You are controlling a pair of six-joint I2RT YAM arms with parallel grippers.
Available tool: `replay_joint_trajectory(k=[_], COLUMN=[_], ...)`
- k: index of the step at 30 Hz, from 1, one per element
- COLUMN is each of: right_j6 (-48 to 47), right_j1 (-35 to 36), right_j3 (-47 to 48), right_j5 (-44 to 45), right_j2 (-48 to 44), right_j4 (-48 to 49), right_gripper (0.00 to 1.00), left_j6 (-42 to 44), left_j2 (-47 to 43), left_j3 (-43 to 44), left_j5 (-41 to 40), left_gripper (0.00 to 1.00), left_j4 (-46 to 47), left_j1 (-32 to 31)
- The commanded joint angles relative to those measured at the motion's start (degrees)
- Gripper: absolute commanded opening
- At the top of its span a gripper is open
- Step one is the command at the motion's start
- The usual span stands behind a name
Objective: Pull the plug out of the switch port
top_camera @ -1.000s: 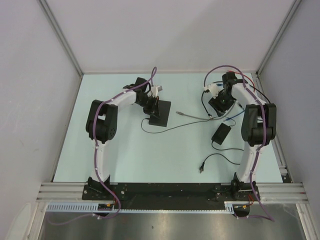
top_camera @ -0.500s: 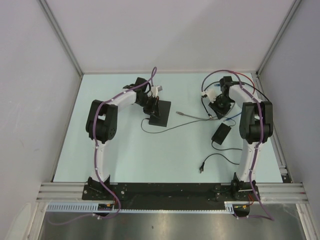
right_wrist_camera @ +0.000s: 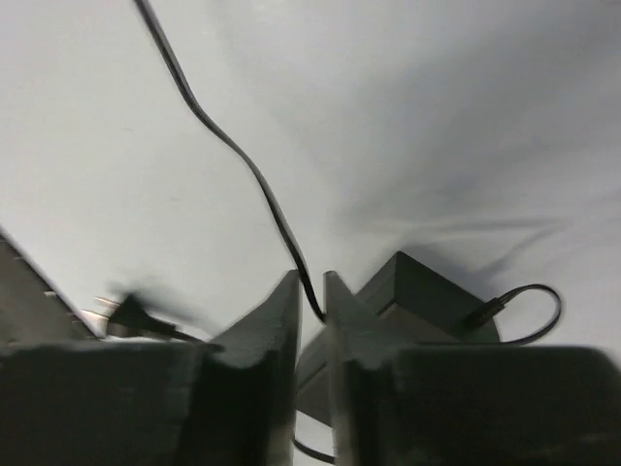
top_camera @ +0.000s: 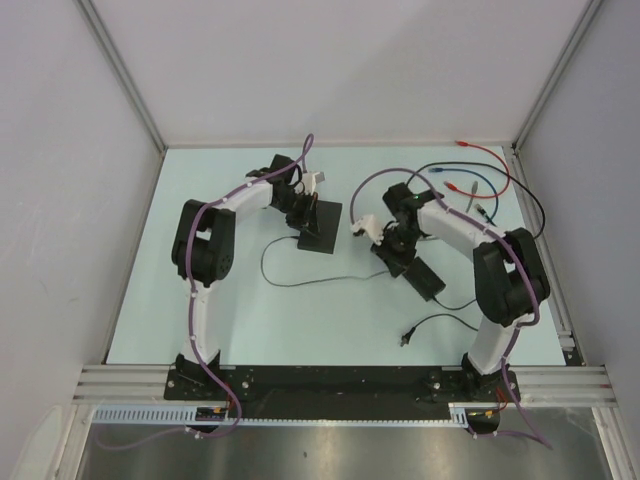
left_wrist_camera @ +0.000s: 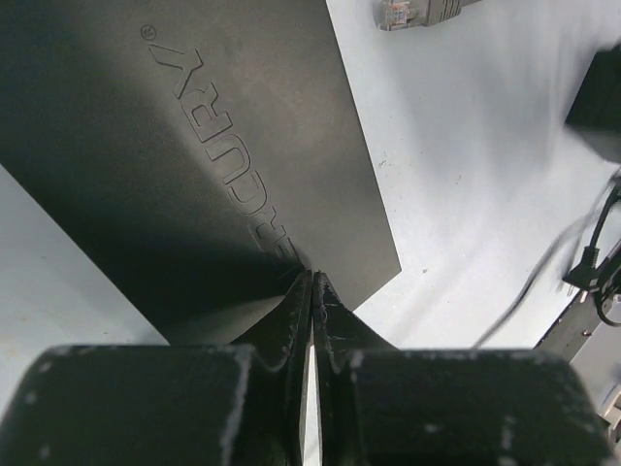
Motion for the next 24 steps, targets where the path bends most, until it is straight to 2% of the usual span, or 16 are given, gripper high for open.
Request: replay_joint_trajectory(k=[1,3,4,7,8,10,11,12,15,16,20,23,24], right_j6=[4.66,5.01,4.66,4.57,5.01,8.95,10.88,14.21,21.25,25.36,30.67,32.61,32.78], right_j1=[2.99,2.73,2.38,-0.6,-1.48,-2.72,-2.72,-2.37,-1.76,-1.06,1.85,2.9,3.08], right_j3=[-2.05,-1.35,-0.83,2.59,3.56,6.8,8.13,10.06,17.71,18.94,25.88,32.48,35.36], right_j5=[-2.46,-0.36,0.08,-4.73,-8.49,-10.98,-12.64,-13.79,-17.04,-18.01,-16.97,-15.04,-14.07], right_j2=[-2.12,-2.82,-3.18,-4.85,-5.11,-3.98,-3.01,0.22,6.12,8.92,15.97,22.12,23.7], right_j4=[-0.68,0.55,0.65,0.47,0.39,2.05,2.66,3.02,4.94,6.26,11.45,13.04,13.39], right_gripper=[0.3,0.45,0.48,0.56,0.59,0.69,0.69,0.71,0.71,0.71,0.68,0.57,0.5], left_j6=[0.7,0.7,0.7,0.7,0.62,0.35,0.0,-0.17,-0.79,-0.79,-0.35,-0.26,-0.44], left_j2=[-1.74,-2.53,-2.89,-4.91,-5.26,-6.31,-6.66,-6.76,-6.76,-6.49,-5.97,-5.0,-5.09], left_j3=[1.68,1.68,1.68,1.76,1.94,2.12,2.12,1.94,1.5,1.33,-0.25,-0.78,-1.39], left_j5=[-1.58,-1.84,-1.85,-1.24,-1.23,-2.02,-2.28,-2.37,-2.29,-2.29,-0.71,0.17,0.44], left_gripper=[0.08,0.09,0.1,0.27,0.43,0.6,0.74,0.78,0.8,0.79,0.75,0.72,0.72], left_j4=[-0.82,-1.17,-1.26,-1.18,-1.17,-1.18,-1.09,-0.83,-0.65,-0.73,-0.38,-0.91,-0.56], left_j1=[0.78,1.4,2.18,4.55,5.17,7.36,8.16,8.86,11.76,12.73,14.23,14.49,14.49])
